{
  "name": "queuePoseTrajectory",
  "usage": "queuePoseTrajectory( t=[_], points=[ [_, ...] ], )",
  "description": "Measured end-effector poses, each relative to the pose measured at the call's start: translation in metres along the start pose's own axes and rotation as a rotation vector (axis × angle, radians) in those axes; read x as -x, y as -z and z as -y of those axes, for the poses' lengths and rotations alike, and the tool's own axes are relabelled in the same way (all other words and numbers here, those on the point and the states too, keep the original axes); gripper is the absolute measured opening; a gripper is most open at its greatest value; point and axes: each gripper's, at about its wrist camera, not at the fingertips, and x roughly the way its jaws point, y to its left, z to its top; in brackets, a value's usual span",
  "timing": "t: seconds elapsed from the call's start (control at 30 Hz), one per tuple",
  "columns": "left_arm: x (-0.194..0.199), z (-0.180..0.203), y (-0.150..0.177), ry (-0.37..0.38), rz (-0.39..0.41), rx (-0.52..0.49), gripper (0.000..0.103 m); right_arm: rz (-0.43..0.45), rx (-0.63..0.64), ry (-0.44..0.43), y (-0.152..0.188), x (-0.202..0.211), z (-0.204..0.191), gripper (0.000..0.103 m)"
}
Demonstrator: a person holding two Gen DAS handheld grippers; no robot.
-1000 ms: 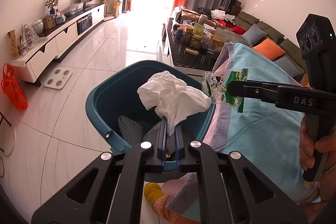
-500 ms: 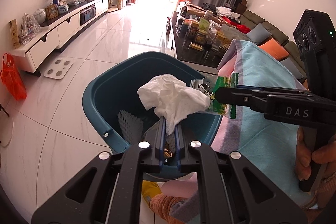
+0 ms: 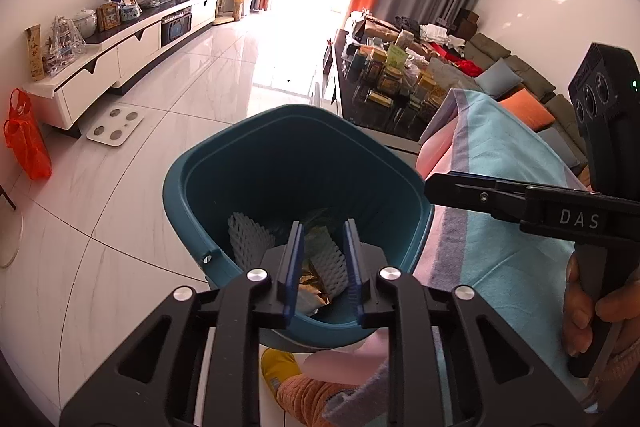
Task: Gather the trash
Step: 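Open the right tool over the wastebasket while the left tool opens to drop the tissue, then move both tools back over the table toward the remaining trash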
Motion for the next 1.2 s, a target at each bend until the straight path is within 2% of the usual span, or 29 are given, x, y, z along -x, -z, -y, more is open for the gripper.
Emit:
queuePoseTrajectory(
  t=[0.13, 0.3, 0.37, 0.43, 0.6, 0.83, 0.97, 1.2],
  points=[
    [0.012, 0.006, 0.001, 0.021, 0.038, -0.001, 0.036, 0.026, -0.006, -0.013, 0.004, 0.015, 0.005, 0.035],
    [0.036, 0.027, 0.005, 0.069, 0.095, -0.032, 0.045, 0.088, 0.006, -0.031, 0.016, 0.049, 0.004, 0.035],
    [0.044, 0.036, 0.007, 0.09, 0.116, -0.053, 0.052, 0.119, 0.02, -0.032, 0.023, 0.065, 0.004, 0.035],
    [0.056, 0.049, 0.01, 0.119, 0.137, -0.088, 0.055, 0.157, 0.032, -0.025, 0.033, 0.086, 0.004, 0.039],
    [0.071, 0.09, 0.018, 0.203, 0.154, -0.174, 0.06, 0.233, 0.045, 0.0, 0.057, 0.129, 0.012, 0.04],
    [0.064, 0.161, 0.036, 0.371, 0.087, -0.284, 0.063, 0.345, 0.0, 0.077, 0.102, 0.193, 0.039, 0.041],
    [0.052, 0.21, 0.051, 0.447, 0.03, -0.353, 0.063, 0.398, -0.075, 0.164, 0.13, 0.229, 0.067, 0.041],
    [0.032, 0.269, 0.078, 0.556, -0.06, -0.417, 0.063, 0.468, -0.22, 0.33, 0.177, 0.285, 0.12, 0.042]
  ],
)
